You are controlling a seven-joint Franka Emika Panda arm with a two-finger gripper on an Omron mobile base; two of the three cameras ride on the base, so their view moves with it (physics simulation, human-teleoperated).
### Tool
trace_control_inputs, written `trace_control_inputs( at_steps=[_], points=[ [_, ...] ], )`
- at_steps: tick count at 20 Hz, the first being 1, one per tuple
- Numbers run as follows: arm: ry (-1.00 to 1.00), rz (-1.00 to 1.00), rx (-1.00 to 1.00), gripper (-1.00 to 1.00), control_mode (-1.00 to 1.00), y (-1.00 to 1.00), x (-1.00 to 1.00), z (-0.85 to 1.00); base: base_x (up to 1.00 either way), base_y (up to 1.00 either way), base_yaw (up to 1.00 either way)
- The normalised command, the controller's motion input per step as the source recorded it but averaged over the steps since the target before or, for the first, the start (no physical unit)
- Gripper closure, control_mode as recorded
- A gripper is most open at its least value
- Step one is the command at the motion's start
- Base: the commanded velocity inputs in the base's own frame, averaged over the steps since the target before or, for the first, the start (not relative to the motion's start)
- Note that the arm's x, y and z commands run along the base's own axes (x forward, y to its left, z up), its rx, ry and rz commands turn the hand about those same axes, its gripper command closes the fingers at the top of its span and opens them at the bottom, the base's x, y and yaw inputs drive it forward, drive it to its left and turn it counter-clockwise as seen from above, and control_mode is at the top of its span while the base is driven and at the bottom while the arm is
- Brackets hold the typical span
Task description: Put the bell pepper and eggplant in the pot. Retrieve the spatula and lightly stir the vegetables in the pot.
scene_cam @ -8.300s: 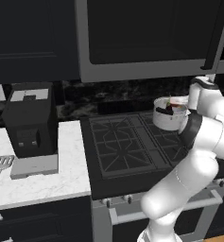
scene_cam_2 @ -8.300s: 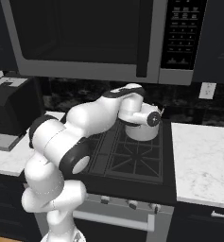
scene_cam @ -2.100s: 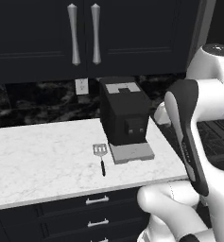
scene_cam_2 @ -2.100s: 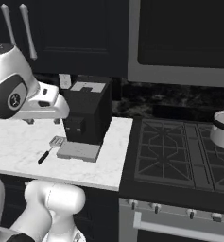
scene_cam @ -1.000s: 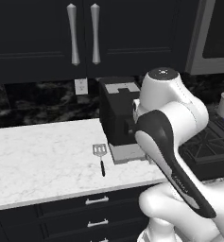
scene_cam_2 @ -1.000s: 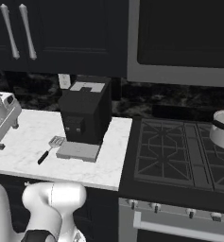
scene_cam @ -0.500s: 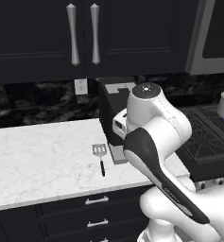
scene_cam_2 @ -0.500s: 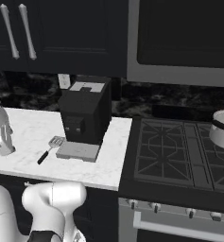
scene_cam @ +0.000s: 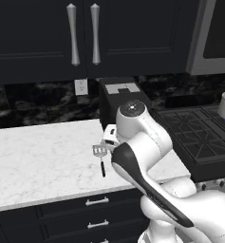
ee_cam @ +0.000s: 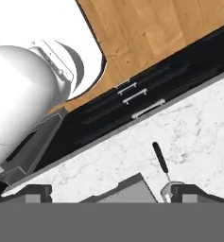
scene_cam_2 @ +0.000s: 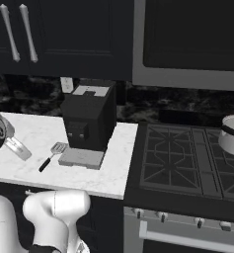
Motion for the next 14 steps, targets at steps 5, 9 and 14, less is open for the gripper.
trace_control_inputs(
  at_steps=[5, 9, 14],
  points=[
    [-0.03, 0.14, -0.10, -1.00, -1.00, 0.28, 0.01, -0.39, 0.00, 0.00, 0.00],
    [0.00, 0.00, -0.03, -1.00, -1.00, 0.13, 0.15, -0.22, 0.00, 0.00, 0.00],
    [0.00, 0.00, 0.00, -1.00, -1.00, 0.01, 0.29, -0.19, 0.00, 0.00, 0.00]
  ],
)
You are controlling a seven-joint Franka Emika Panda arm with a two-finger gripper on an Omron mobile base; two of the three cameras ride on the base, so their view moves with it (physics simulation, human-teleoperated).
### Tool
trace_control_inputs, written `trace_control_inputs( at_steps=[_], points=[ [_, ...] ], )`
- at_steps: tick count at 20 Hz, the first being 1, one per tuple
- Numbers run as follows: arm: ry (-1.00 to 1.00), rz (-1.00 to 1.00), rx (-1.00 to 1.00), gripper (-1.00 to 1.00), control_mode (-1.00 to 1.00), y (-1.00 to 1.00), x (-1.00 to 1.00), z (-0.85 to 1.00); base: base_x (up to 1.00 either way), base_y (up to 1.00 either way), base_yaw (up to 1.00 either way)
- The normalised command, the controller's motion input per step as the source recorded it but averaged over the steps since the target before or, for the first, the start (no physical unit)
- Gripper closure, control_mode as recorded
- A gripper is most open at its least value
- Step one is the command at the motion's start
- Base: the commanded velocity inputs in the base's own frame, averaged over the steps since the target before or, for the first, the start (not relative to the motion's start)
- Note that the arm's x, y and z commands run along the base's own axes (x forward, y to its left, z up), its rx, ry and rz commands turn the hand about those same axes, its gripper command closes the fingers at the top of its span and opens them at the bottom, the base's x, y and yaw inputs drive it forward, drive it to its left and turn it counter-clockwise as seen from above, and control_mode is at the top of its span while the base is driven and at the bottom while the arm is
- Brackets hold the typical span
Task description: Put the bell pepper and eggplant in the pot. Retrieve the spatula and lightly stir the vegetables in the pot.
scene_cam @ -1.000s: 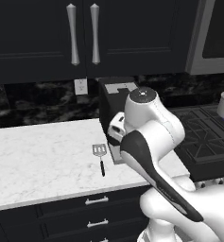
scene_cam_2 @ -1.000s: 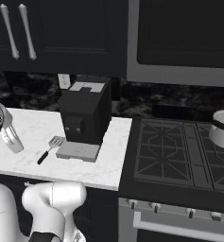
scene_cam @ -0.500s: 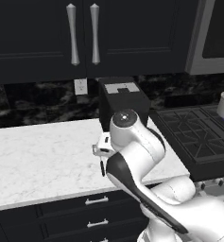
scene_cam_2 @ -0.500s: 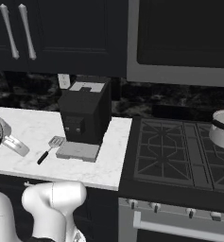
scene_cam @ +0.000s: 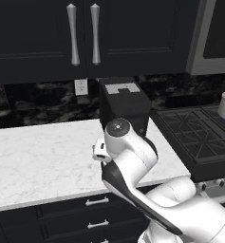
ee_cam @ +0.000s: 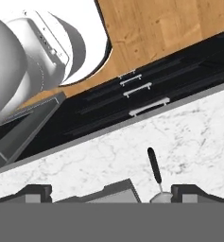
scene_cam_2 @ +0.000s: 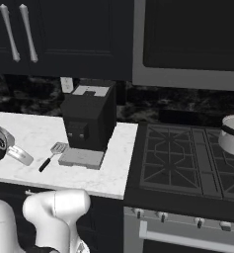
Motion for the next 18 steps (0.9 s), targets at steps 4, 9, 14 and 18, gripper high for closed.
trace_control_inputs(
  at_steps=[4, 9, 14, 18],
  points=[
    [0.04, 0.00, 0.00, -1.00, -1.00, 0.01, 0.34, -0.34, 0.00, 0.00, 0.00],
    [0.05, 0.00, 0.00, -1.00, -1.00, 0.12, 0.21, -0.46, 0.00, 0.00, 0.00],
    [0.04, 0.00, 0.00, -1.00, -1.00, 0.12, 0.24, -0.43, 0.00, 0.00, 0.00],
    [0.08, 0.00, 0.00, -1.00, -1.00, 0.08, 0.44, -0.35, 0.00, 0.00, 0.00]
  ],
)
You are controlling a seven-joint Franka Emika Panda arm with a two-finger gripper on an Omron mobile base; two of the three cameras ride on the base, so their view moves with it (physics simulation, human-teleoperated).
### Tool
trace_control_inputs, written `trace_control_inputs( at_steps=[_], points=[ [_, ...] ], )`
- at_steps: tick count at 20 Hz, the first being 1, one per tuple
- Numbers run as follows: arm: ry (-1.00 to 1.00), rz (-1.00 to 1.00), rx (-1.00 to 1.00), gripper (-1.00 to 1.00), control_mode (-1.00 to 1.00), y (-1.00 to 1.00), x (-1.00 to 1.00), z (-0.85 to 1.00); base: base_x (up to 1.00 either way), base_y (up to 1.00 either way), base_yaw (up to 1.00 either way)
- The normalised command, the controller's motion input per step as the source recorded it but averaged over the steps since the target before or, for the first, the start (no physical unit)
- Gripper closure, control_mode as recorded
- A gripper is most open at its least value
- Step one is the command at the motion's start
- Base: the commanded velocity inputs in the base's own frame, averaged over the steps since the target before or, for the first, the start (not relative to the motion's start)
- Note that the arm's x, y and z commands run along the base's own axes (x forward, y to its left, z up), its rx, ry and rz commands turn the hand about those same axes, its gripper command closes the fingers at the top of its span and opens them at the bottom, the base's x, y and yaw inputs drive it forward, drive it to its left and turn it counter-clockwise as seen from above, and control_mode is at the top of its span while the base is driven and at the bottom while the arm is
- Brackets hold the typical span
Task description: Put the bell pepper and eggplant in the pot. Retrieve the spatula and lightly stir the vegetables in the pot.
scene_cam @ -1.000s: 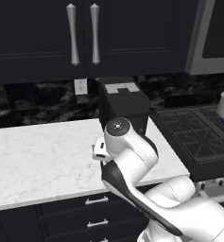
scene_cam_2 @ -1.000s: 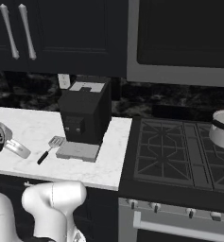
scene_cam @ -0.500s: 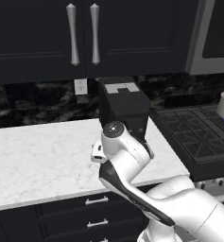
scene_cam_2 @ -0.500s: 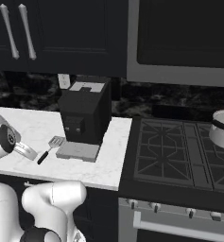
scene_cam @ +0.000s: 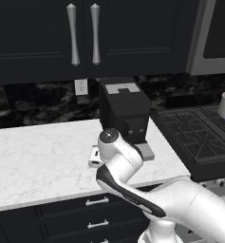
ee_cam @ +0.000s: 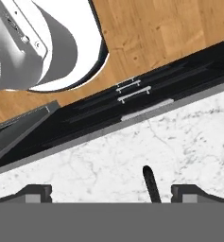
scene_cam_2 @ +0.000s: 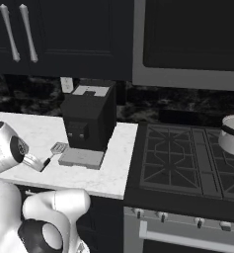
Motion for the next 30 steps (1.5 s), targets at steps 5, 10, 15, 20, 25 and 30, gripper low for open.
trace_control_inputs(
  at_steps=[5, 10, 15, 20, 25, 30],
  points=[
    [0.08, 0.00, 0.00, -1.00, -1.00, 0.10, 0.48, -0.35, 0.00, 0.00, 0.00],
    [0.02, 0.00, 0.00, -1.00, -1.00, 0.21, 0.29, -0.32, 0.00, 0.00, 0.00],
    [0.00, 0.00, 0.00, -1.00, -1.00, 0.17, 0.20, -0.32, 0.00, 0.00, 0.00],
    [0.00, 0.00, 0.00, -1.00, -1.00, 0.01, 0.19, -0.27, 0.00, 0.00, 0.00],
    [0.00, 0.00, 0.00, -1.00, -1.00, 0.00, 0.17, -0.18, 0.00, 0.00, 0.00],
    [0.00, 0.00, 0.00, -1.00, -1.00, 0.00, 0.12, -0.20, 0.00, 0.00, 0.00]
  ],
)
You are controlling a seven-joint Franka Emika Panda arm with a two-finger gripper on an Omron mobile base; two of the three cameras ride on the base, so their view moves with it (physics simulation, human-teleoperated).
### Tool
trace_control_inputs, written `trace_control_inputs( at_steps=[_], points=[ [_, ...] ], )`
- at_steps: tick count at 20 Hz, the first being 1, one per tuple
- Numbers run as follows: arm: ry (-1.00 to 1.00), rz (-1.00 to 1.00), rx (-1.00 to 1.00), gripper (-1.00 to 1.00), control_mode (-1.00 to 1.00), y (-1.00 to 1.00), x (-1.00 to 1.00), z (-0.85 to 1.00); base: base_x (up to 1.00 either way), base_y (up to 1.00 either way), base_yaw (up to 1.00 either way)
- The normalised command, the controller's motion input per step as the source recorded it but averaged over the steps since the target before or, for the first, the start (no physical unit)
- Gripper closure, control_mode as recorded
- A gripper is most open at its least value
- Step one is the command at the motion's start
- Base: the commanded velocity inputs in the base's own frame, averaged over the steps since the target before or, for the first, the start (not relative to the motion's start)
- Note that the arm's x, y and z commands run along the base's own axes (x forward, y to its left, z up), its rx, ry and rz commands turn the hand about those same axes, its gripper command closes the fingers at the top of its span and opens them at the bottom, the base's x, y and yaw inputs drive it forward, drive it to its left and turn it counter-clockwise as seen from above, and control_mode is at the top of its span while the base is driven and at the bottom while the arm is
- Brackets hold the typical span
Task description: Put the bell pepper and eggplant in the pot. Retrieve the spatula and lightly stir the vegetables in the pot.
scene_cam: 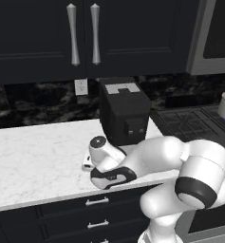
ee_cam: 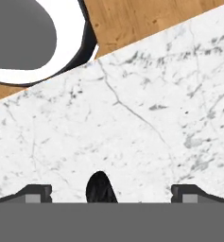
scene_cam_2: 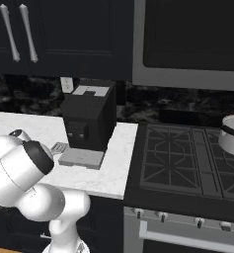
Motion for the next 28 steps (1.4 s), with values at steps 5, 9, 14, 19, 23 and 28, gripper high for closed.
trace_control_inputs(
  at_steps=[5, 9, 14, 19, 23, 28],
  points=[
    [0.00, 0.00, 0.00, 1.00, -1.00, 0.00, 0.00, -0.25, 0.00, 0.00, 0.00],
    [0.00, 0.00, 0.00, 1.00, -1.00, 0.00, 0.00, -0.18, 0.00, 0.00, 0.00],
    [0.00, 0.00, 0.00, 1.00, -1.00, 0.00, 0.00, -0.02, 0.00, 0.00, 0.00],
    [-0.06, 0.00, -0.01, 1.00, -1.00, 0.00, -0.19, 0.15, 0.00, 0.00, 0.00],
    [-0.19, 0.03, 0.01, 1.00, -1.00, 0.03, -0.82, 0.92, 0.00, 0.00, 0.00],
    [-0.05, 0.01, 0.12, 1.00, -1.00, 0.13, -0.82, 1.00, 0.00, 0.00, 0.00]
  ],
)
